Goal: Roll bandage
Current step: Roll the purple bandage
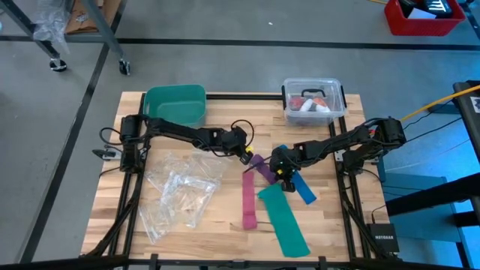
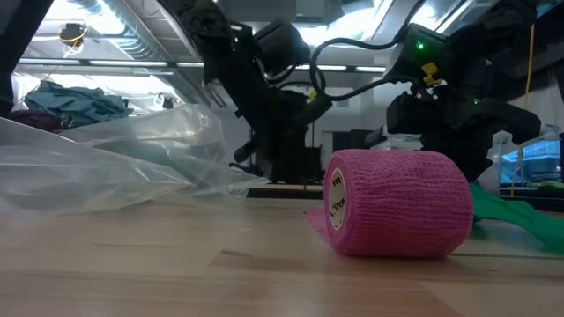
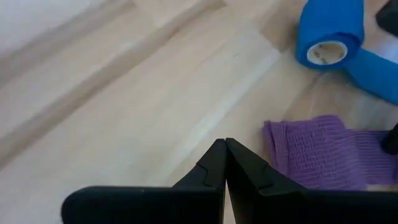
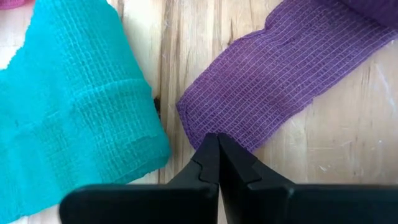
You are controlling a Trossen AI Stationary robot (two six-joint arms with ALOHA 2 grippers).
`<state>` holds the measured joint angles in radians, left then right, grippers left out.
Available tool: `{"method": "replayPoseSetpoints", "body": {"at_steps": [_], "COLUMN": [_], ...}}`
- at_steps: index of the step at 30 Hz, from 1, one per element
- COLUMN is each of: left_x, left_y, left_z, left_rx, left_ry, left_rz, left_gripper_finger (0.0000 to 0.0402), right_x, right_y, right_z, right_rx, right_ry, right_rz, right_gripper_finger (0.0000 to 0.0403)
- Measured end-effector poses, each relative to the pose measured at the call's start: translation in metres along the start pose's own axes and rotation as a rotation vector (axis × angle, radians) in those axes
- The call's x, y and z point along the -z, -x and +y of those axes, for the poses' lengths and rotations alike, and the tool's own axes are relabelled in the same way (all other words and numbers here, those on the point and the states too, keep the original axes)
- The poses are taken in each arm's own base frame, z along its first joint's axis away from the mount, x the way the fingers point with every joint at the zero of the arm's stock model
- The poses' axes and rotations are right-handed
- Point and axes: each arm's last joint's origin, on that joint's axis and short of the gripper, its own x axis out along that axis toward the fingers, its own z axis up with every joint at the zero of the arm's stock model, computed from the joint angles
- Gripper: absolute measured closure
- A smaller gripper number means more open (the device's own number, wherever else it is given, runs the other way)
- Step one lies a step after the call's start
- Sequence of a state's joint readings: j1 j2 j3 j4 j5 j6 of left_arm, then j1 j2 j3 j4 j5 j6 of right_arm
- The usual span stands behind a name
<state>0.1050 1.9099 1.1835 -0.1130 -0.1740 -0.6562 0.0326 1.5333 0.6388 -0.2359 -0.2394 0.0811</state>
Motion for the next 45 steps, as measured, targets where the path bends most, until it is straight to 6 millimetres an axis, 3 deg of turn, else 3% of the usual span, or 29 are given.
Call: {"method": "replayPoseSetpoints", "body": {"at_steps": [10,19,27,40,45], "left_x": [0.004,0.01,0.017,0.01,0.012], "left_y": [-0.007,-0.006,-0.013,-0.012,-0.025], "left_z": [-0.012,-0.02,-0.023,-0.053,-0.063], "left_rx": [0.111,0.129,0.167,0.393,0.437], "left_ry": [0.046,0.048,0.046,-0.053,-0.075], "left_rz": [-0.013,-0.002,0.024,-0.015,0.021], "left_gripper_finger": [0.0401,0.0401,0.0401,0.0402,0.0402], "right_x": [-0.001,-0.019,-0.022,-0.022,-0.026], "right_y": [0.0,0.007,0.008,0.009,0.014], "right_z": [0.0,0.002,0.002,0.001,0.004], "right_rx": [0.0,0.034,0.051,0.08,0.066], "right_ry": [0.002,0.047,0.05,0.05,0.057], "right_rz": [-0.008,-0.068,-0.074,-0.078,-0.098], "right_gripper_finger": [0.0402,0.0402,0.0402,0.0402,0.0402]}}
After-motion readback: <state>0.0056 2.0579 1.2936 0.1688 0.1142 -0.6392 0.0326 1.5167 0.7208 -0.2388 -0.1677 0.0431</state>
